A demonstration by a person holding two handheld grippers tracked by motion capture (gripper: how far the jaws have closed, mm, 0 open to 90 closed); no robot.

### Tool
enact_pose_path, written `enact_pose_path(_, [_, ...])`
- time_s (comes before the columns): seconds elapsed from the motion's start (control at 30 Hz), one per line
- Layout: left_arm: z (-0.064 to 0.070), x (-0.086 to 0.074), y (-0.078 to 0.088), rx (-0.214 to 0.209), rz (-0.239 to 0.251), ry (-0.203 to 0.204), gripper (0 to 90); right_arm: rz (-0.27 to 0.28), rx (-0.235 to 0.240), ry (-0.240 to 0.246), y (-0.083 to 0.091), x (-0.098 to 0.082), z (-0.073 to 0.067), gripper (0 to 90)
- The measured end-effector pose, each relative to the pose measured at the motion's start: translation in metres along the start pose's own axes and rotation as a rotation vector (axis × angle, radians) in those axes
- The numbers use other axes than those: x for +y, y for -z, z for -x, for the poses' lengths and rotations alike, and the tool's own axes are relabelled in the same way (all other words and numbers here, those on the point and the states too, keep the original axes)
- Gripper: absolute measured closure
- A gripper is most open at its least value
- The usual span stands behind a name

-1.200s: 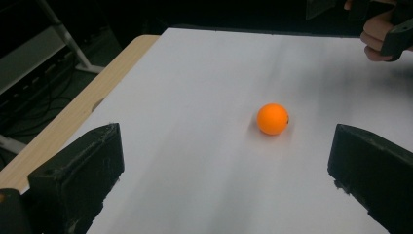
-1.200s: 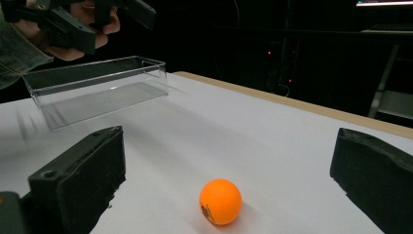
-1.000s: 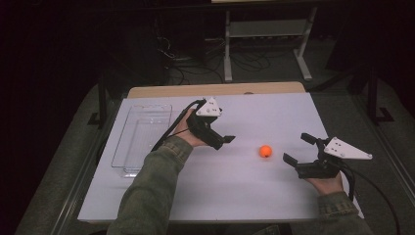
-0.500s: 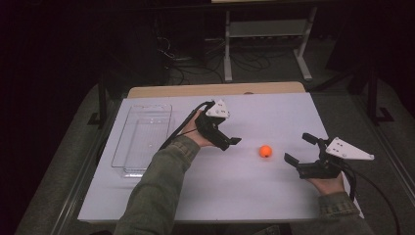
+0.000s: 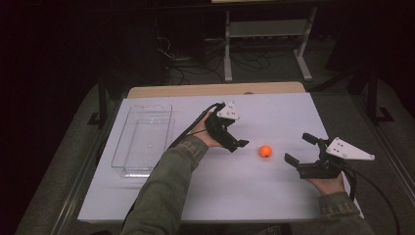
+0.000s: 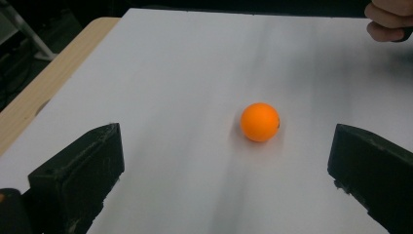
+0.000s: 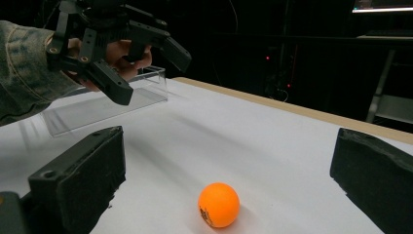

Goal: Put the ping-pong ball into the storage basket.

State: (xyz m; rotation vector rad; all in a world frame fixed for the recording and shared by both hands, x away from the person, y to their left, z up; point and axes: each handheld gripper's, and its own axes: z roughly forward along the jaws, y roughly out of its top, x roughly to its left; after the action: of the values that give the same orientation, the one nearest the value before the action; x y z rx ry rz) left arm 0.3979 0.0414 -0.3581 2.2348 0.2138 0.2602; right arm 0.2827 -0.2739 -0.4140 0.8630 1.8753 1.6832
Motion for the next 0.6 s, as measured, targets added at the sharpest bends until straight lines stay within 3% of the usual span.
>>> enact_pose_path(0.6, [-0.002, 0.006, -0.022, -0.03, -0.013, -0.008, 0.0, 0.003, -0.001, -0.002, 0.0, 0.0, 0.001, 0.0])
